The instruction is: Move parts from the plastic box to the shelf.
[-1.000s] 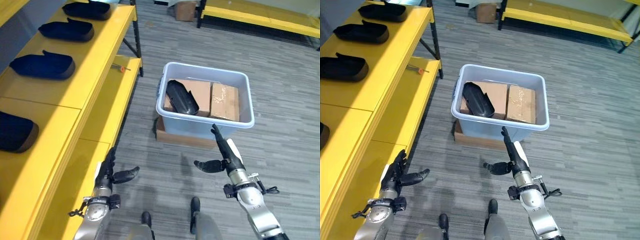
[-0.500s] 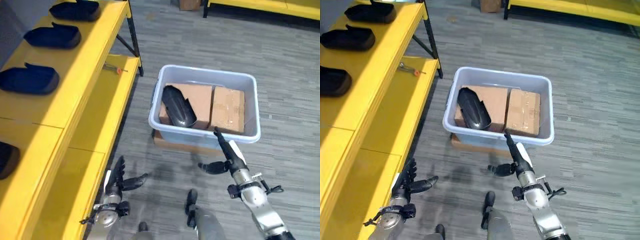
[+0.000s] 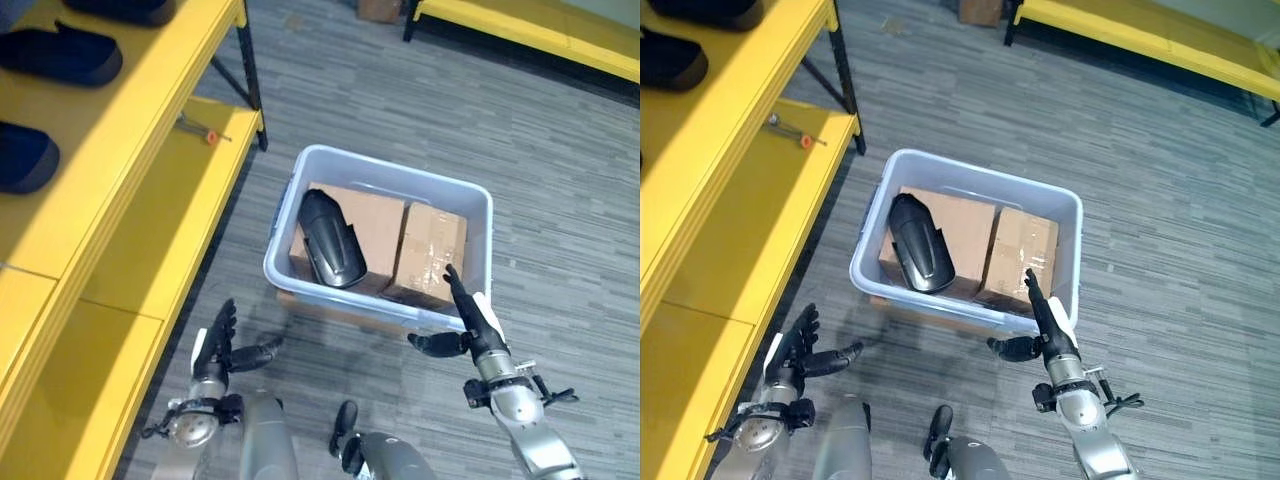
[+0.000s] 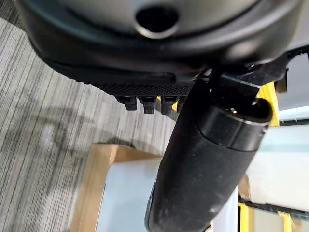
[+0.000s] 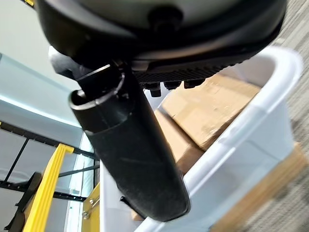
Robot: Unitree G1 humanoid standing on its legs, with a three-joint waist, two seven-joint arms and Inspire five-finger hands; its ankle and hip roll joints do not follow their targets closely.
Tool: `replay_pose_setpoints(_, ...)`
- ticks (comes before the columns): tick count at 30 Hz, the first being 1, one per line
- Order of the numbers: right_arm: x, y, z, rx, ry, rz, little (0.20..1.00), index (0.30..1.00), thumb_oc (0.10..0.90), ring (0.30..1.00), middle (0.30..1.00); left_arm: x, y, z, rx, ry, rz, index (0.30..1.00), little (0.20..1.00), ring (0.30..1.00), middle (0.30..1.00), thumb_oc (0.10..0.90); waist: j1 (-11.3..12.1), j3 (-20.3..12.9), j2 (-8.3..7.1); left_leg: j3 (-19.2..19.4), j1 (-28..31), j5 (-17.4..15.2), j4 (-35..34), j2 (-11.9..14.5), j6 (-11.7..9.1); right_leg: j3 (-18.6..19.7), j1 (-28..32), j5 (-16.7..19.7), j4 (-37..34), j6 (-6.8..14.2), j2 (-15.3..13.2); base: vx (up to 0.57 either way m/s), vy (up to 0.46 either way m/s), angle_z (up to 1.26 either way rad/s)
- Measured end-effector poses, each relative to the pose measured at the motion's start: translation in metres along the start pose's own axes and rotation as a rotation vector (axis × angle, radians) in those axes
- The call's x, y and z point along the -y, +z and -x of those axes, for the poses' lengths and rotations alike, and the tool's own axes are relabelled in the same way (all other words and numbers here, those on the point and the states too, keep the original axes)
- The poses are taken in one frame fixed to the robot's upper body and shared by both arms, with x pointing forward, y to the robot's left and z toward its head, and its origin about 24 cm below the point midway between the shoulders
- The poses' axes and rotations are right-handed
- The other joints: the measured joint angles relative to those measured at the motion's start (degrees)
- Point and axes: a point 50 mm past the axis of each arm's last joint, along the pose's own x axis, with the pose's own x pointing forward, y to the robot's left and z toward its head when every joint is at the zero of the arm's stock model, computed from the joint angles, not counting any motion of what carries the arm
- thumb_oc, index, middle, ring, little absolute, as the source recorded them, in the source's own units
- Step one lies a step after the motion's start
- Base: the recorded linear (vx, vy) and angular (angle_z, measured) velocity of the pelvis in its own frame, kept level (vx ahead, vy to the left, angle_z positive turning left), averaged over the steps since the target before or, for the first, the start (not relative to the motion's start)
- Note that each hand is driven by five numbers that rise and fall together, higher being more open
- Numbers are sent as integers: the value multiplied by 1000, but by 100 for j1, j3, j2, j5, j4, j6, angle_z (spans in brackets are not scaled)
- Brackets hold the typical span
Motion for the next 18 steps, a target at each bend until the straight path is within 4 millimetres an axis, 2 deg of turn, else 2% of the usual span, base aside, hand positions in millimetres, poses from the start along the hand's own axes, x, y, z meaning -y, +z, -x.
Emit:
replay_pose_setpoints(1,-1,2,-1,7,-3,-3,1000,1000,900,1000,1000,-2,-3,0,-14,4,-8,1000,1000,1000,1000,900,-4,15,51,-117,327,177,-1345,130,-117,51,93,8,-41,90,5,175,384,-25)
replay_pose_setpoints(2,1,2,-1,7,-9,-3,1000,1000,900,1000,1000,-2,-6,-1,-31,8,-7,1000,1000,1000,1000,900,-39,98,136,-69,443,318,-1616,224,-119,141,223,11,-48,197,-14,161,381,-36)
replay_pose_setpoints(3,2,2,-1,7,-13,-2,1000,1000,900,1000,1000,0,-11,-1,-53,10,-4,1000,1000,1000,1000,900,-34,119,195,48,525,356,-1460,221,-88,197,333,20,-75,290,-93,96,325,-42)
replay_pose_setpoints(4,8,2,5,10,-32,8,1000,1000,900,1000,1000,5,-20,4,-94,-14,-11,1000,1000,1000,1000,900,-94,50,387,462,702,375,-1107,46,-25,298,465,-42,-66,592,-294,64,336,-40)
replay_pose_setpoints(5,15,0,11,9,-29,46,1000,1000,900,1000,1000,11,-21,9,-92,-31,2,1000,1000,1000,1000,900,-172,-55,627,398,856,649,-1257,-32,-97,367,434,-80,-6,762,-326,27,331,-31)
replay_pose_setpoints(6,12,-2,12,-3,-32,26,1000,1000,900,1000,1000,8,-15,5,-64,-28,-7,1000,1000,1000,1000,900,-212,-45,459,539,846,791,-1227,-270,-55,460,343,-71,54,869,-631,19,303,-23)
replay_pose_setpoints(7,6,-2,15,-8,-32,-3,1000,1000,900,1000,1000,3,-7,3,-36,-26,-30,1000,1000,1000,1000,900,-201,-83,277,742,851,843,-1319,-540,129,528,208,-49,98,910,-936,-11,236,-16)
replay_pose_setpoints(8,3,-2,16,-9,-30,-19,1000,1000,900,1000,1000,-2,-1,-1,-16,-27,-58,1000,1000,1000,1000,900,-201,-68,171,884,837,859,-1352,-760,281,536,112,14,145,925,-1149,-6,158,-17)
replay_pose_setpoints(10,-4,1,14,-2,-13,-35,1000,1000,900,1000,1000,-9,10,-8,22,-13,-86,1000,1000,1000,1000,900,-172,-50,97,1088,813,784,-1347,-1020,474,529,-23,230,152,897,-1450,-5,122,-20)
replay_pose_setpoints(11,-10,3,12,8,6,-40,1000,1000,900,1000,1000,-12,14,-10,35,-4,-90,1000,1000,1000,1000,900,-178,-36,106,1116,815,783,-1347,-1106,523,512,-49,303,133,914,-1529,-2,141,-18)
replay_pose_setpoints(14,-13,8,10,28,27,-28,1000,1000,900,1000,1000,-22,26,-15,80,48,-93,1000,1000,1000,1000,900,-94,32,99,1218,818,679,-1300,-1204,673,497,-6,363,-163,990,-1468,-14,91,-10)
replay_pose_setpoints(15,-12,10,7,40,23,-15,1000,1000,900,1000,1000,-23,30,-16,97,61,-92,1000,1000,1000,1000,900,-30,103,2,1281,809,634,-1259,-1311,691,442,15,351,-247,1067,-1490,-18,48,-7)
replay_pose_setpoints(18,-9,15,2,63,10,-1,1000,1000,900,1000,1000,-21,26,-12,89,54,-88,1000,1000,1000,1000,900,-49,321,-17,1259,654,580,-1126,-1278,634,455,4,448,-335,1257,-1448,-30,18,0)
